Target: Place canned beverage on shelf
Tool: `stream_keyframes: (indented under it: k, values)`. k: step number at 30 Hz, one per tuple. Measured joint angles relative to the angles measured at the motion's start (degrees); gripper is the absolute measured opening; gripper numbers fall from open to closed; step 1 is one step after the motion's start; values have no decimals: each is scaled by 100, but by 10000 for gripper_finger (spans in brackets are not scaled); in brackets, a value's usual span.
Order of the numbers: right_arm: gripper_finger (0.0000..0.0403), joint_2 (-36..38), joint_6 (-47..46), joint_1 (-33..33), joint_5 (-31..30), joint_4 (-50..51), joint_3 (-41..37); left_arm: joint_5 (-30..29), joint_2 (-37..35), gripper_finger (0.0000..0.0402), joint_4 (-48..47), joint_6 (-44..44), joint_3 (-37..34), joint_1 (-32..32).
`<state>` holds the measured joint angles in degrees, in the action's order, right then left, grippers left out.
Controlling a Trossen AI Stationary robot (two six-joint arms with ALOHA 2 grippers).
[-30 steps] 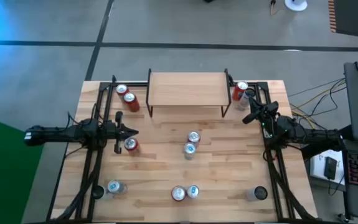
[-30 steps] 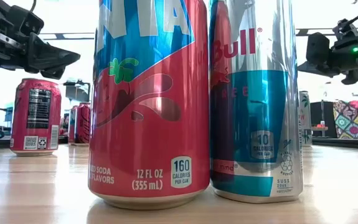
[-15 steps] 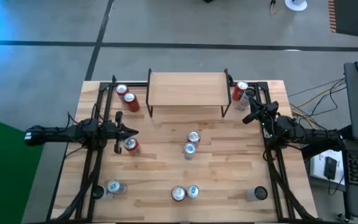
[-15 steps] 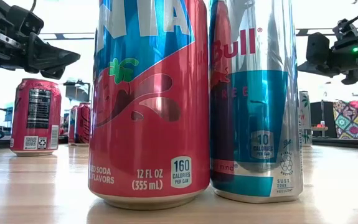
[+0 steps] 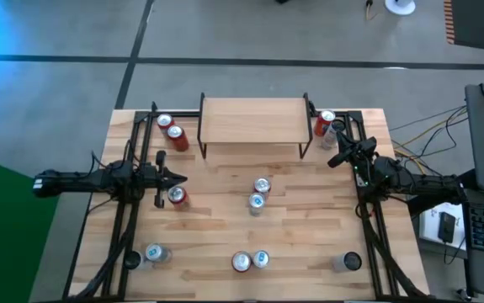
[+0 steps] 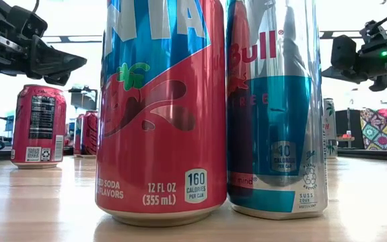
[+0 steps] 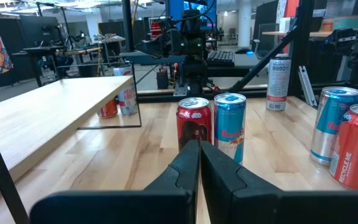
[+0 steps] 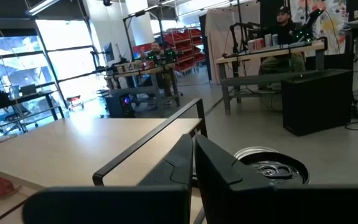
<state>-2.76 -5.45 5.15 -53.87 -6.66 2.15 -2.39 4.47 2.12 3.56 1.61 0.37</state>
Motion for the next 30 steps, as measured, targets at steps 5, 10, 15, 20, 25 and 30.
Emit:
stream_keyframes:
  k: [5,10,15,20,25,30]
  values:
    - [9,-2,-1,-1,0,1,1,0,2,0,1,-1,0,-1]
    - [9,-2,1,-1,0,1,-1,0,0,0,-1,-1,-1,0]
    - [9,-1,1,1,0,0,-1,2,2,0,0,-1,-1,0]
    - [9,-1,4,0,0,0,-1,1,0,0,0,0,-2,1]
    - [9,-2,4,1,0,0,-1,-206,0,0,-79,394,-2,7]
    - [9,0,1,1,0,1,-1,-1272,2,0,-79,359,0,8]
